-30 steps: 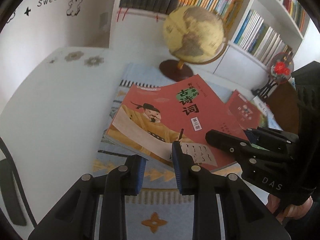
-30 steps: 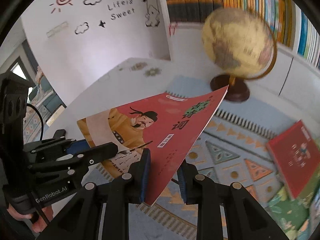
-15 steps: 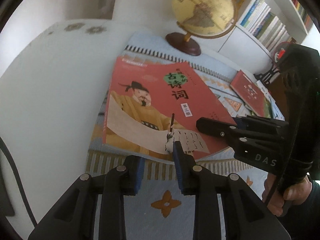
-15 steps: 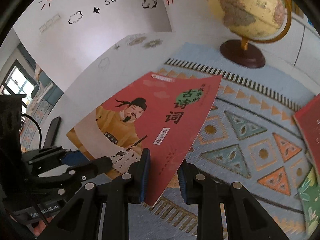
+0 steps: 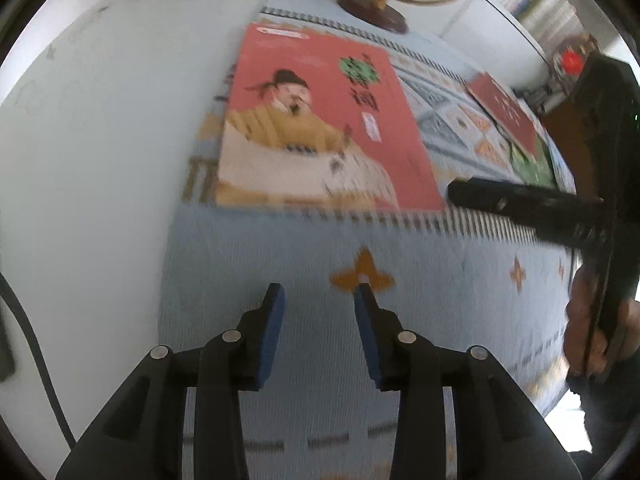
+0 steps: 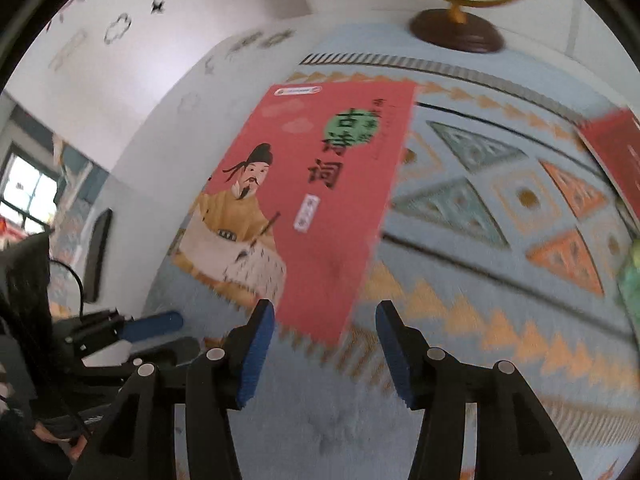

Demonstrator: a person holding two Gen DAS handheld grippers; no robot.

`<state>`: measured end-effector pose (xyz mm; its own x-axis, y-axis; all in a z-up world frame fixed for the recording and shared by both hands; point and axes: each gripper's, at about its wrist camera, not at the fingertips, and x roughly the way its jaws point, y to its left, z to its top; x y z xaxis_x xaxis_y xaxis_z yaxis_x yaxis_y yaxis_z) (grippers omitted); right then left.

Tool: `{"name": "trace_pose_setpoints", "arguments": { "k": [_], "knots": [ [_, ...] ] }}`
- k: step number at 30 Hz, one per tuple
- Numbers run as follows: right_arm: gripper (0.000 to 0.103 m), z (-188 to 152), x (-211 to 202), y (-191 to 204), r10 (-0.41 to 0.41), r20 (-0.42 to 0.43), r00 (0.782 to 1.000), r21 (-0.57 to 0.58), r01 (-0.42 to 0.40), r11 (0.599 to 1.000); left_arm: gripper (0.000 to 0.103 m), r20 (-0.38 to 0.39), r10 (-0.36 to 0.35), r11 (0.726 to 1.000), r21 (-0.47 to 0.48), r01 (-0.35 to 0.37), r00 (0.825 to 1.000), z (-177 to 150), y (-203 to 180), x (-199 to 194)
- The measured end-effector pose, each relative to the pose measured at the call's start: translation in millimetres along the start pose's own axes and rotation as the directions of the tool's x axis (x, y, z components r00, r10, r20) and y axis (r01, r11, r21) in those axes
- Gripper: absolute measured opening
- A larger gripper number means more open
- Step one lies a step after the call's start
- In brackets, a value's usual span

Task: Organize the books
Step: 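Lower the pink book flat onto the rug and open both grippers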

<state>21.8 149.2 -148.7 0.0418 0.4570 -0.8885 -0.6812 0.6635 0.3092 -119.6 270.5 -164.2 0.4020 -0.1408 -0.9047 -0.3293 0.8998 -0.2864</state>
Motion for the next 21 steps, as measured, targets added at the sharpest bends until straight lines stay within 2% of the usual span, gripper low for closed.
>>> {"name": "trace_pose_setpoints", "arguments": {
  "k": [3, 6, 10, 14, 19, 20, 21],
  "knots": [
    [0.051, -25, -25, -11, -0.013, 0.036, 0.999, 0.049, 0.011, 0.999, 0.034, 0.019, 0.023, 0.998, 0.063, -0.024, 1.0, -8, -24, -10],
    [0.051, -43, -48, -18, -0.033, 0.072, 0.997, 0.078, 0.027, 0.997, 0.034, 0.061, 0.004, 0.991, 0.131, -0.012, 0.998, -5, -62, -21],
    [0.051, -65, -98, -28, -0.079, 0.166, 0.983, 0.095, 0.063, 0.993, 0.034, 0.094, -0.006, 0.979, 0.206, -0.014, 0.996, -2, -123, -31],
    [0.051, -93, -154, -53, -0.116, 0.265, 0.957, 0.17, 0.071, 0.983, 0.034, 0.147, 0.013, 0.957, 0.284, -0.055, 0.989, -4, -184, -44],
    [0.052, -152, -221, -88, -0.187, 0.366, 0.912, 0.296, 0.076, 0.952, 0.034, 0.199, -0.055, 0.938, 0.346, -0.018, 0.978, -13, -259, -63],
    [0.052, -162, -230, -92, -0.196, 0.376, 0.906, 0.314, 0.074, 0.947, 0.037, 0.205, -0.054, 0.937, 0.349, -0.022, 0.977, -15, -268, -64],
    [0.052, -172, -239, -97, -0.207, 0.385, 0.9, 0.33, 0.076, 0.941, 0.041, 0.224, -0.021, 0.935, 0.35, -0.06, 0.974, -17, -286, -64]
  ]
}}
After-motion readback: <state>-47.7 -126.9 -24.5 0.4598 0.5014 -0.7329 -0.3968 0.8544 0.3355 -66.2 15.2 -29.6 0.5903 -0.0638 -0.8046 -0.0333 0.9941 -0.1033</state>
